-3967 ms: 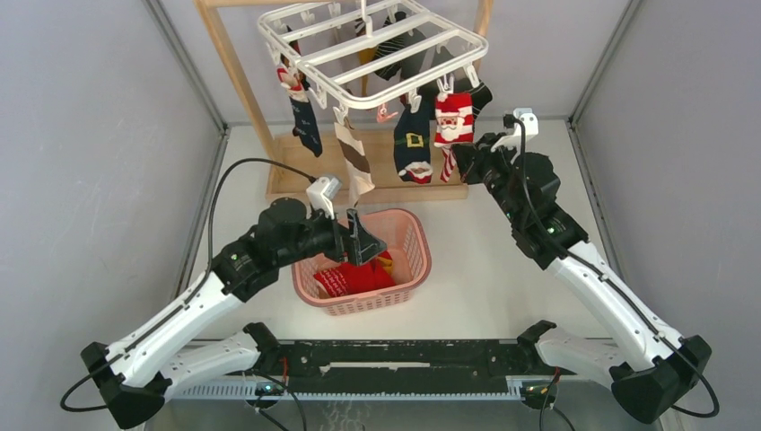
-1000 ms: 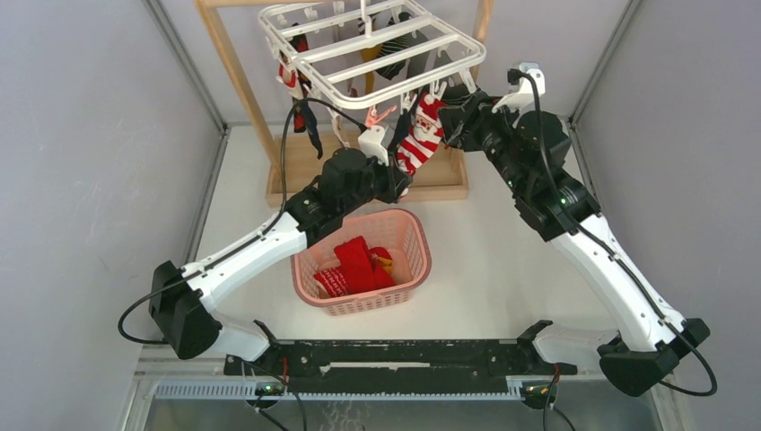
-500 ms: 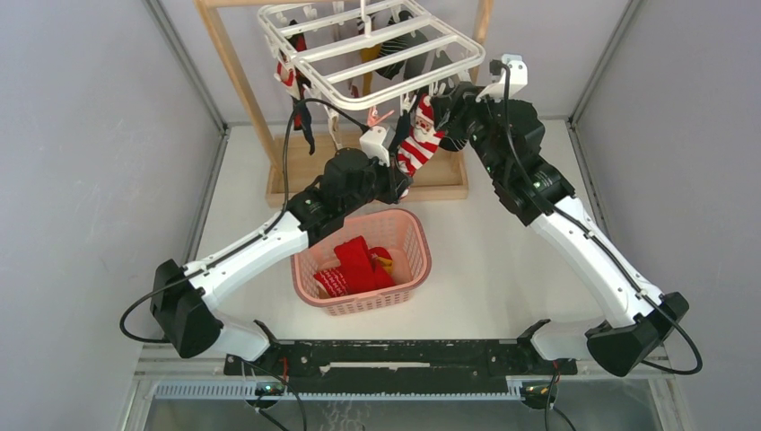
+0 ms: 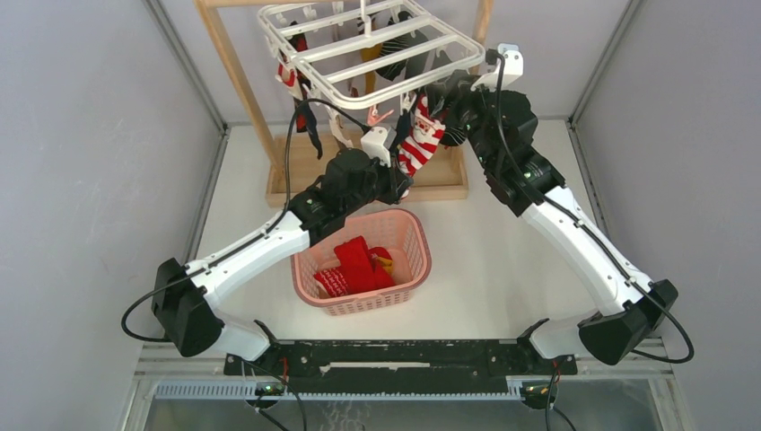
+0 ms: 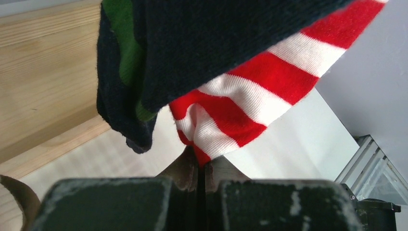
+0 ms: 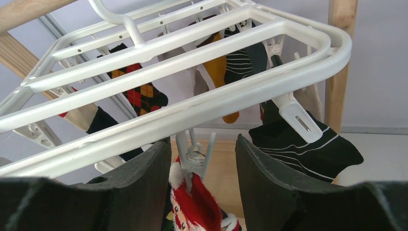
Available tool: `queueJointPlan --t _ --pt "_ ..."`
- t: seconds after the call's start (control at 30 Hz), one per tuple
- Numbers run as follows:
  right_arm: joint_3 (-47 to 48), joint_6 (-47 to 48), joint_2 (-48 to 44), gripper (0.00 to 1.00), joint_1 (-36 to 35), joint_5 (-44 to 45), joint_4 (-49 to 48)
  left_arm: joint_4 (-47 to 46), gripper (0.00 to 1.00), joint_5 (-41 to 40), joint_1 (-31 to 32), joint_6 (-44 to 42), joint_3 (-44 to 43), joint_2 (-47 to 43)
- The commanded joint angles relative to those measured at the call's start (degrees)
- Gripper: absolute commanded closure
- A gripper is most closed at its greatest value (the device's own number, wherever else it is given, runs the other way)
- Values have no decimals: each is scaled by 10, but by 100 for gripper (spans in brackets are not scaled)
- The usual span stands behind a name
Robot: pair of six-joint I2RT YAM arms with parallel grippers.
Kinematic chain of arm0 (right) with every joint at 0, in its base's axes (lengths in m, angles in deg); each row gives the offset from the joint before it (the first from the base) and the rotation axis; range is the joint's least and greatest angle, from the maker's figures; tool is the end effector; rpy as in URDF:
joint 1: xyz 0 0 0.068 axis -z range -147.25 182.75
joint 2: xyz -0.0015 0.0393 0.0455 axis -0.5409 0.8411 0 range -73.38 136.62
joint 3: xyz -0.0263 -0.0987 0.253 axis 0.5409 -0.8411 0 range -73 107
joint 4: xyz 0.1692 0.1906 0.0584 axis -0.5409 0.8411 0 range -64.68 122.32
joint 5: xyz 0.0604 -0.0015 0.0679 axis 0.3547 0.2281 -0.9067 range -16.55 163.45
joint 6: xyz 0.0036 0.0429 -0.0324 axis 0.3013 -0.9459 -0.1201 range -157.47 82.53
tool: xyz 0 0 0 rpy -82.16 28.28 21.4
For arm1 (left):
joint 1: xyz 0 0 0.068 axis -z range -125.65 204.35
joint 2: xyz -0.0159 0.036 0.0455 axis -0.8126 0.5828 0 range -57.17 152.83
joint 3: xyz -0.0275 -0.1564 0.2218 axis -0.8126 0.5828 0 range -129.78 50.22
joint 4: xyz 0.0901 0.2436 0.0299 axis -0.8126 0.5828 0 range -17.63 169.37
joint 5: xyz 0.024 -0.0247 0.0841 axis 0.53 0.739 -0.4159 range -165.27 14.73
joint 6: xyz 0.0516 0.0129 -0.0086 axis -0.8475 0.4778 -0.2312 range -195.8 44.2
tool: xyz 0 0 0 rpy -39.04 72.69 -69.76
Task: Remove the socks clipped to the hanger
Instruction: Remove the sock from the hanger.
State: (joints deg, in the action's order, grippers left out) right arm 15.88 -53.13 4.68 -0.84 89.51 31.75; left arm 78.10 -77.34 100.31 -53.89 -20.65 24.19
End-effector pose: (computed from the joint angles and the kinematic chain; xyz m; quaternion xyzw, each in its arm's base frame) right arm 0.2576 0.1592 0.4851 -0.0036 0.6806 0.2164 0.7000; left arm 0.2354 -0.2416 0.3583 0.1560 0.7844 -0.3231 0.5060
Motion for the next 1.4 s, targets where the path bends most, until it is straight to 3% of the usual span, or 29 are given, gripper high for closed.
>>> queueJointPlan --t 0.0,0.63,1.0,1.17,1.37 --pt "28 14 9 41 -4 10 -28 -10 100 -6 2 -12 -38 -4" --pt "31 15 24 45 -9 19 -56 -7 100 -7 1 -16 -38 -7" --pt "29 17 25 68 -13 14 -59 -2 100 -8 1 -18 -36 -10" --pt "25 18 22 87 -14 12 -59 -3 100 -8 1 -18 -33 -12" --pt "25 17 24 88 -12 12 -59 6 100 -3 1 -11 -28 -26"
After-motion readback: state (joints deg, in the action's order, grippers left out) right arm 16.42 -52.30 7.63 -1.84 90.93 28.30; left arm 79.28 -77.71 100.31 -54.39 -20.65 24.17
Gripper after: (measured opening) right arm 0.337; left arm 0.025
